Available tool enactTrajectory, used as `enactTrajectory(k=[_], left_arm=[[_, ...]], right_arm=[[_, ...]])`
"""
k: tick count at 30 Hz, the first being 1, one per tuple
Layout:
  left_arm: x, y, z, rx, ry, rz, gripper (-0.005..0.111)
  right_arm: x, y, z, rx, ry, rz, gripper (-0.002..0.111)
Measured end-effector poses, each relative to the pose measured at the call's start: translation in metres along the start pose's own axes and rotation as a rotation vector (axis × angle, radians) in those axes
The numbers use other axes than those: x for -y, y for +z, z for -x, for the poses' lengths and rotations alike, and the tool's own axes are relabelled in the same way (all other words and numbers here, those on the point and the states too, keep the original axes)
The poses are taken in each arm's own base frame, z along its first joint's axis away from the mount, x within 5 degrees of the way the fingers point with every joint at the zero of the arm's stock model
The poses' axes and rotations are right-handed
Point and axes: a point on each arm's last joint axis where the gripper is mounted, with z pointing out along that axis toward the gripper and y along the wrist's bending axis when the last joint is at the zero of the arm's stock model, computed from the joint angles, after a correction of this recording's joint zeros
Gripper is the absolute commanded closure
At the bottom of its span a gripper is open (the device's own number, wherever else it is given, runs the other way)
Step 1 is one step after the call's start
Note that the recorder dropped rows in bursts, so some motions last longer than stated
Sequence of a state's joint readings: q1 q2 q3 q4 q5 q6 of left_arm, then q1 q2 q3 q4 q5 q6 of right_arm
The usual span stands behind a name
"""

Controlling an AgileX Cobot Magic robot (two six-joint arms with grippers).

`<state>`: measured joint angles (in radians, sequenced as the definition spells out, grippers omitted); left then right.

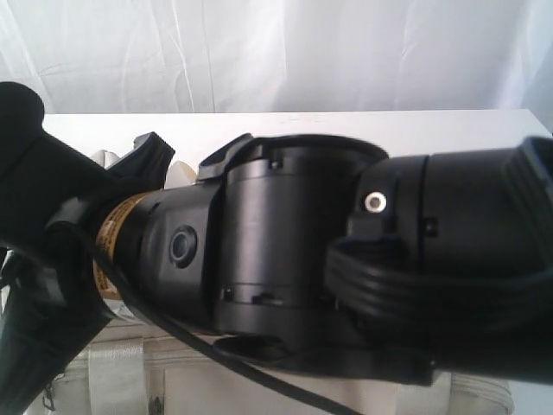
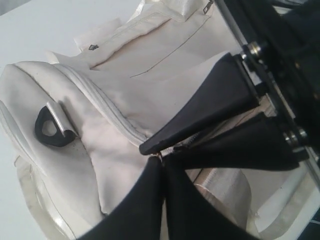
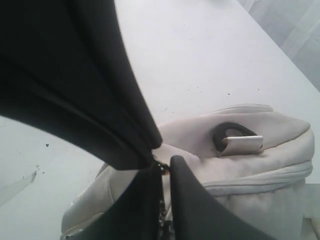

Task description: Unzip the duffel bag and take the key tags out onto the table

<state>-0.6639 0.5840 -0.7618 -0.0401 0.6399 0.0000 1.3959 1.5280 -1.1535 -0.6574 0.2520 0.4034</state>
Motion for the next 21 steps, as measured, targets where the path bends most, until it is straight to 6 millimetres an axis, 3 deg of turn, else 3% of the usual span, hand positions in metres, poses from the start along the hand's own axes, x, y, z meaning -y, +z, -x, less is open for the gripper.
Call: enactTrajectory(k=[7,9,10,12,13,16,21], left_arm=[[-0.004,-0.001,0.000,0.003,0.044,0.040,0.103],[-0.005,-0.003,0.001,0.025,0.067,0.065,0.086],[-0.006,-0.005,0.001,0.034,0.077,0.077,0.069],[-0.010,-0.011,0.003,0.084,0.126,0.134,0.050],[-0.011,-0.016,0.003,0.109,0.137,0.148,0.047],[-0.010,-0.025,-0.001,0.122,0.133,0.157,0.050],[-0.003,-0.023,-0.027,-0.088,-0.021,0.071,0.052]], right_arm=[[0.001,0.000,0.001,0.006,-0.004,-0.002,0.108],[0.002,0.000,0.002,0.017,-0.006,-0.004,0.108],[0.002,0.000,0.003,0.022,-0.008,-0.004,0.108],[0.003,0.000,0.003,0.016,-0.008,-0.006,0.108],[0.001,0.001,0.002,0.013,-0.011,-0.003,0.108],[0.001,0.001,0.002,0.012,-0.015,-0.005,0.108],[0.002,0.000,0.004,0.017,-0.058,-0.017,0.108]])
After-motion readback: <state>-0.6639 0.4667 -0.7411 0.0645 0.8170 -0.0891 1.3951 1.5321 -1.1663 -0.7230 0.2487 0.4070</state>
